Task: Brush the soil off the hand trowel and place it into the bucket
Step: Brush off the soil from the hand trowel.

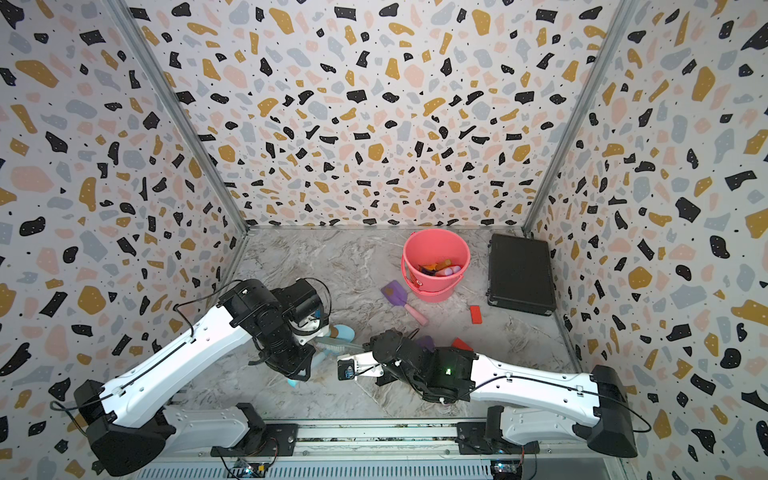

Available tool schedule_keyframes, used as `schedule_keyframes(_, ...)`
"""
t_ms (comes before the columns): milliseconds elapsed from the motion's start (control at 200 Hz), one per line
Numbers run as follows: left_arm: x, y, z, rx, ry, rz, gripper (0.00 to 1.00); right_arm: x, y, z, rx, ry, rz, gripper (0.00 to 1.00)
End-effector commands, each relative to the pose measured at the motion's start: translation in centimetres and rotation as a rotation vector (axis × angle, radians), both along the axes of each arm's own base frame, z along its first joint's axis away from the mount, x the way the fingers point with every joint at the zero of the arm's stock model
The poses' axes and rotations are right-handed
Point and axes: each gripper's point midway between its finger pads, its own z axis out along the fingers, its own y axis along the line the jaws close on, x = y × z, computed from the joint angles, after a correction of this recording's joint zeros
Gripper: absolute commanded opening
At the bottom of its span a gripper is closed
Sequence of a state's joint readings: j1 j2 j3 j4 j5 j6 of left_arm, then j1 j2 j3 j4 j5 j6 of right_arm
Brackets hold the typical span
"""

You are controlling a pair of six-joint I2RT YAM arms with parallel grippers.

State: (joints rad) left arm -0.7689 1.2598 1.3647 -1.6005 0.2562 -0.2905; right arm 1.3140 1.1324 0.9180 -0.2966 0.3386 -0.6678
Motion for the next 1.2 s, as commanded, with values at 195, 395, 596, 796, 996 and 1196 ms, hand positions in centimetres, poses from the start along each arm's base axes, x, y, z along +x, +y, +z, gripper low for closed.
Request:
schedule_keyframes(195,-0.3,0.3,1.4,-0.025,-0.033,-0.015,0.0,3.5,-3.8,-2.3,-0.11,-0.231,-0.147,0.0)
schedule_keyframes(395,-0.2,0.0,1.5,-0.036,-0.031,-0.013,0.0,4.7,-5.6,-1.0,-0.087,-0.239,-0.219,0.0)
schedule_keyframes(596,0.3,-0.4,1.2,-0.036,-0.035,-0.017,0.0,3.7,-4.5,3.7,0.104,-0.146,-0.211,0.0)
schedule_keyframes(796,1.0,-1.0,1.0,-0.035,-0.038,-0.015,0.0,0.5,-1.8,3.4,0.132,-0.076,-0.06,0.0)
schedule_keyframes(996,1.6,-0.8,1.6,-0.03,-0.078,-0.007,0.0,0.0,-1.9,0.1,0.035,-0.054,-0.044,0.0)
schedule_keyframes(1196,2.2,-0.6,2.2,-0.019,-0.121,0.007,0.0,0.9,-3.1,-2.3,-0.034,-0.098,-0.091,0.0)
